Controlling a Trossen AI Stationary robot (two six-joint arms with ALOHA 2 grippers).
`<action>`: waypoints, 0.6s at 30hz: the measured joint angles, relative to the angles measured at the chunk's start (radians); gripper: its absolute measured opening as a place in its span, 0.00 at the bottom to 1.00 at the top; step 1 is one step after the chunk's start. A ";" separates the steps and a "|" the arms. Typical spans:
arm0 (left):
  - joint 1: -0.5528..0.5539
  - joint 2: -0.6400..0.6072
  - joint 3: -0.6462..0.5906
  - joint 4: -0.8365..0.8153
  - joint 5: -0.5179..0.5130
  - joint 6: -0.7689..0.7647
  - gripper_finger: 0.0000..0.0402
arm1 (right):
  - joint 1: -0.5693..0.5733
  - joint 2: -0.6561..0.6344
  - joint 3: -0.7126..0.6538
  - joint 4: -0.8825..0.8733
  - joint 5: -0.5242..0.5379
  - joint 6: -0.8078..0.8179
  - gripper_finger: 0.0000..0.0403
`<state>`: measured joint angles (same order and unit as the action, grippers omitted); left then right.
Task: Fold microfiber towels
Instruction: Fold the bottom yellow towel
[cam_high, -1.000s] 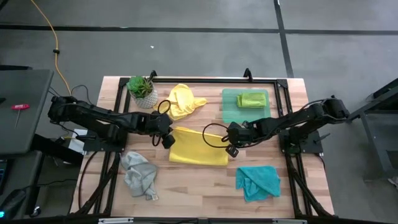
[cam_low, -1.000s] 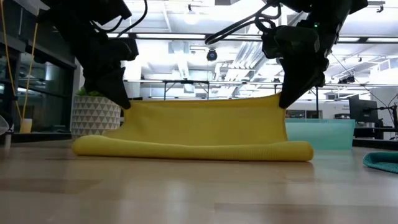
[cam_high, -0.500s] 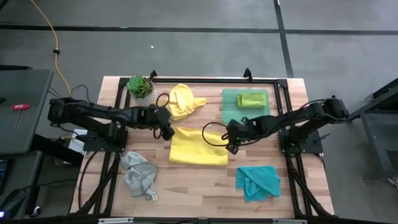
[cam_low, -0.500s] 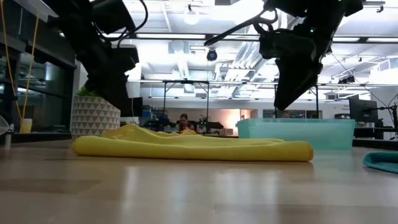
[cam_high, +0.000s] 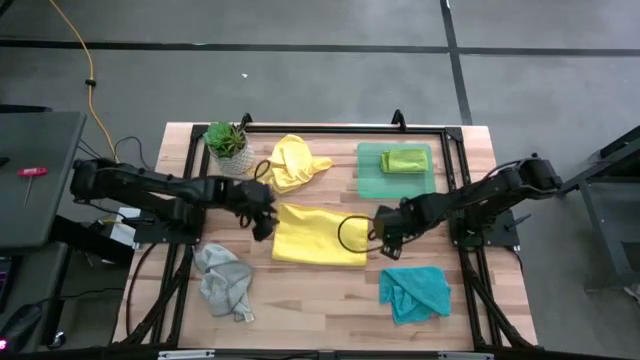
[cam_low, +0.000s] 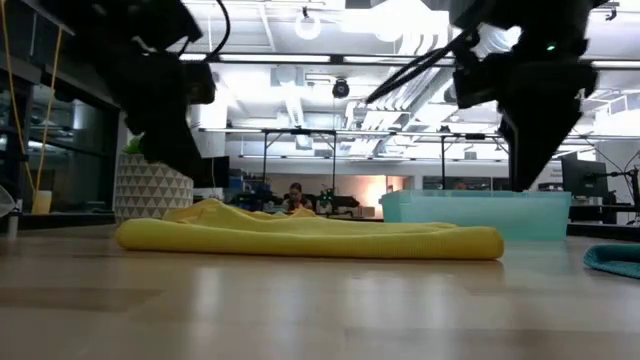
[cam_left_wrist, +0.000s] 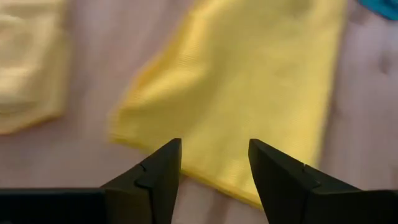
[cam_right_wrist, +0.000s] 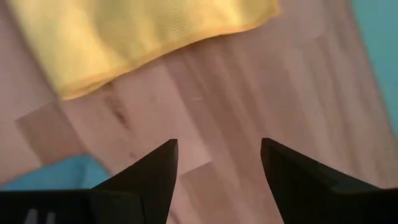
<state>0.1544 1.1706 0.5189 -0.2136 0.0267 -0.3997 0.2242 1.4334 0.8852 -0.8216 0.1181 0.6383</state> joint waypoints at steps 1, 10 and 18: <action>-0.024 0.002 -0.028 0.048 0.000 -0.019 0.45 | 0.015 0.000 0.000 0.004 0.000 0.014 0.55; -0.224 0.003 -0.101 0.175 -0.028 0.039 0.45 | 0.124 0.000 0.000 0.136 0.009 0.069 0.55; -0.350 0.053 -0.076 0.159 -0.131 0.124 0.45 | 0.130 0.000 0.000 0.245 0.031 0.091 0.55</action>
<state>-0.1960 1.2240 0.4430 -0.0546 -0.1044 -0.2760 0.3538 1.4330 0.8852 -0.5768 0.1492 0.7295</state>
